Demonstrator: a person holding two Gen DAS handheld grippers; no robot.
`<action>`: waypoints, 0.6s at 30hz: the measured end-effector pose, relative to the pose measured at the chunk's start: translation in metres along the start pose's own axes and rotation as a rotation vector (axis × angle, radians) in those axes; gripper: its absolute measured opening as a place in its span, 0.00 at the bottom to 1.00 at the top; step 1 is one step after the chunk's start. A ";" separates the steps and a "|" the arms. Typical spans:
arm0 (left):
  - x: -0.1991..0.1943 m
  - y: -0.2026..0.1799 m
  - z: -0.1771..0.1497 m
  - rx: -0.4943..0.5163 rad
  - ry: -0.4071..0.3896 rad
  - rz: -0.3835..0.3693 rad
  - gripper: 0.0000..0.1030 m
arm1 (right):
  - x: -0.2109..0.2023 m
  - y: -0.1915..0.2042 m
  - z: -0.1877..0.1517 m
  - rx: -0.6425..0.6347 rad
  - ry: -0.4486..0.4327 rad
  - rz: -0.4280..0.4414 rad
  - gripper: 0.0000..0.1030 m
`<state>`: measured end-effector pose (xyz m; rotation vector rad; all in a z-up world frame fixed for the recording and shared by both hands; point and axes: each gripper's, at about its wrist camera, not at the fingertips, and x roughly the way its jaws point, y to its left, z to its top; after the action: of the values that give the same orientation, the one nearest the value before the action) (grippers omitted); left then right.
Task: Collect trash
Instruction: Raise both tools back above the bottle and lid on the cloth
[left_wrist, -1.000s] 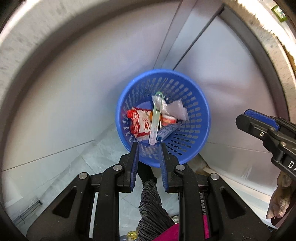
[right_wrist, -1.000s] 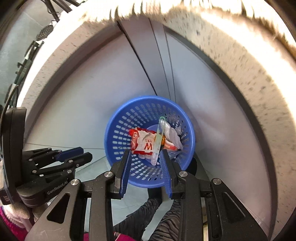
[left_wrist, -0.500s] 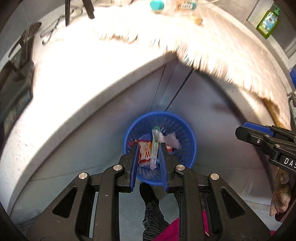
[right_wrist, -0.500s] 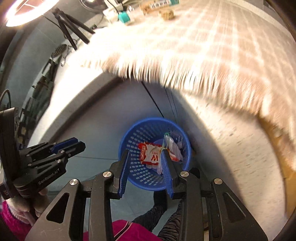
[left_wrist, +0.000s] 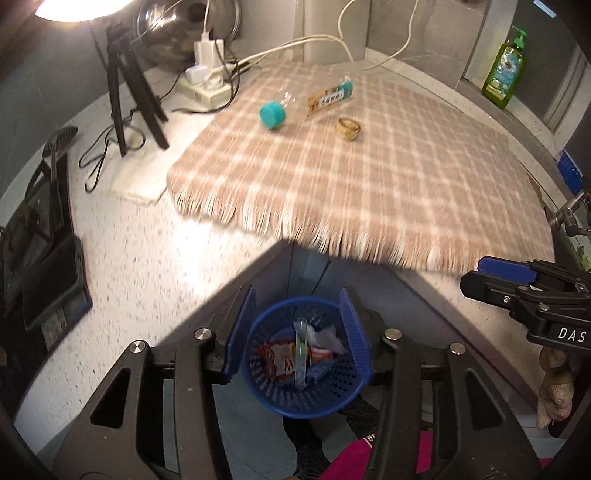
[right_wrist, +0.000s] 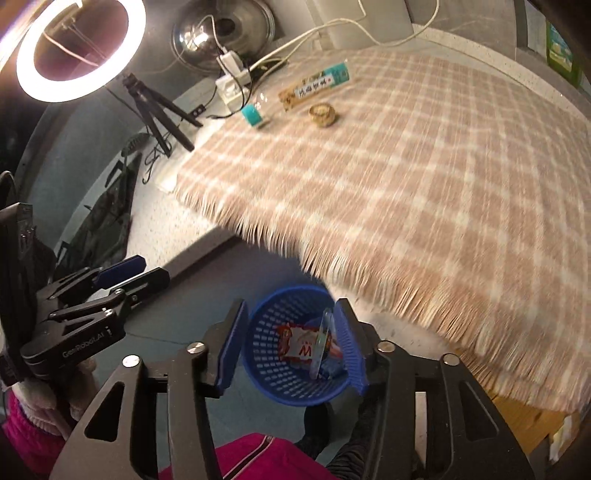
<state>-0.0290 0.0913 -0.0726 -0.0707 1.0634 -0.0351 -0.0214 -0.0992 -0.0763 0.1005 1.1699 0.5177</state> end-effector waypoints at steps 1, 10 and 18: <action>0.000 -0.005 0.004 0.005 -0.006 0.000 0.47 | -0.003 -0.003 0.004 0.003 -0.010 -0.001 0.49; 0.004 -0.022 0.041 0.037 -0.047 0.012 0.47 | -0.018 -0.028 0.043 0.006 -0.066 -0.003 0.63; 0.017 -0.017 0.072 0.020 -0.051 0.022 0.48 | -0.021 -0.038 0.074 -0.038 -0.087 -0.003 0.71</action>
<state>0.0423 0.0760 -0.0517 -0.0411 1.0130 -0.0239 0.0521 -0.1280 -0.0415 0.0878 1.0745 0.5279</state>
